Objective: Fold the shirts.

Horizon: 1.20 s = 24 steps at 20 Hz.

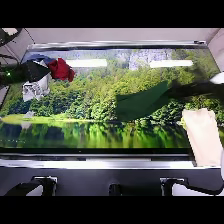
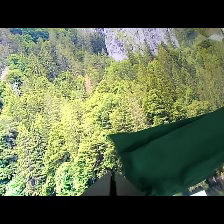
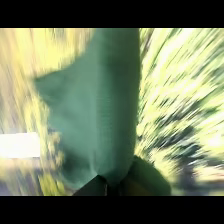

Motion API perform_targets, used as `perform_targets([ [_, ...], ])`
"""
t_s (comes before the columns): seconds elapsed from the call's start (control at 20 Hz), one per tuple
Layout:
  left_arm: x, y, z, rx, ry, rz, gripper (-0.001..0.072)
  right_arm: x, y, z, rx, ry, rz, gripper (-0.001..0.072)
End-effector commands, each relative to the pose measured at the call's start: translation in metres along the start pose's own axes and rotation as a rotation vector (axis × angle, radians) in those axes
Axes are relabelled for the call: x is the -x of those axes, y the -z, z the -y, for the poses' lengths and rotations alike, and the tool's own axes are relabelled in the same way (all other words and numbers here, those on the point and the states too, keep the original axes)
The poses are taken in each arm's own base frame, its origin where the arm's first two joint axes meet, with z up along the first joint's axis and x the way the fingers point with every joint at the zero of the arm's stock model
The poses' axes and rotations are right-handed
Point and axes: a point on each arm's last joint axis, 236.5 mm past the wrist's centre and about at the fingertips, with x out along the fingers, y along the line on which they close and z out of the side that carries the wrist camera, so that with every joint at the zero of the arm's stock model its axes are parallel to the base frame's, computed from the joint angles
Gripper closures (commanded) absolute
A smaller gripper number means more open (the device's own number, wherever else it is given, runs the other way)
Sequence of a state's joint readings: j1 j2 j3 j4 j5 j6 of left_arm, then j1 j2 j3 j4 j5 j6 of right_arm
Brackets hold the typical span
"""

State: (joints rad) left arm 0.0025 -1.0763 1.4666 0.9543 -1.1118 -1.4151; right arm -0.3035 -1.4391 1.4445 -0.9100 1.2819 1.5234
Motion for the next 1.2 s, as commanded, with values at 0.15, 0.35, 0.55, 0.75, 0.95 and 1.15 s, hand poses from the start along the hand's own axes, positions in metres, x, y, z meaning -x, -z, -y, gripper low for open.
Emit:
perform_targets([
  [0.15, 0.001, -0.003, 0.0, -0.016, -0.002, 0.014, 0.0672, 0.157, -0.057, 0.073, -0.213, 0.1, 0.297, 0.0671],
  [0.35, 0.002, -0.004, -0.001, -0.046, -0.004, 0.016, 0.0672, 0.197, -0.053, 0.108, -0.332, 0.129, 0.35, 0.067],
  [0.55, 0.002, -0.004, -0.001, -0.048, -0.004, 0.017, 0.0672, 0.219, -0.025, 0.122, -0.4, 0.153, 0.306, 0.067],
  [0.75, 0.005, -0.005, 0.001, -0.076, -0.004, 0.023, 0.0672, 0.247, 0.016, 0.154, -0.532, 0.286, 0.267, 0.067],
  [0.95, 0.008, -0.006, 0.003, -0.081, -0.003, 0.03, 0.0672, 0.241, 0.071, 0.2, -0.662, 0.473, 0.1, 0.0669],
  [1.15, 0.013, -0.007, 0.006, -0.087, -0.002, 0.041, 0.0672, 0.224, 0.155, 0.252, -0.782, 0.703, -0.066, 0.067],
])
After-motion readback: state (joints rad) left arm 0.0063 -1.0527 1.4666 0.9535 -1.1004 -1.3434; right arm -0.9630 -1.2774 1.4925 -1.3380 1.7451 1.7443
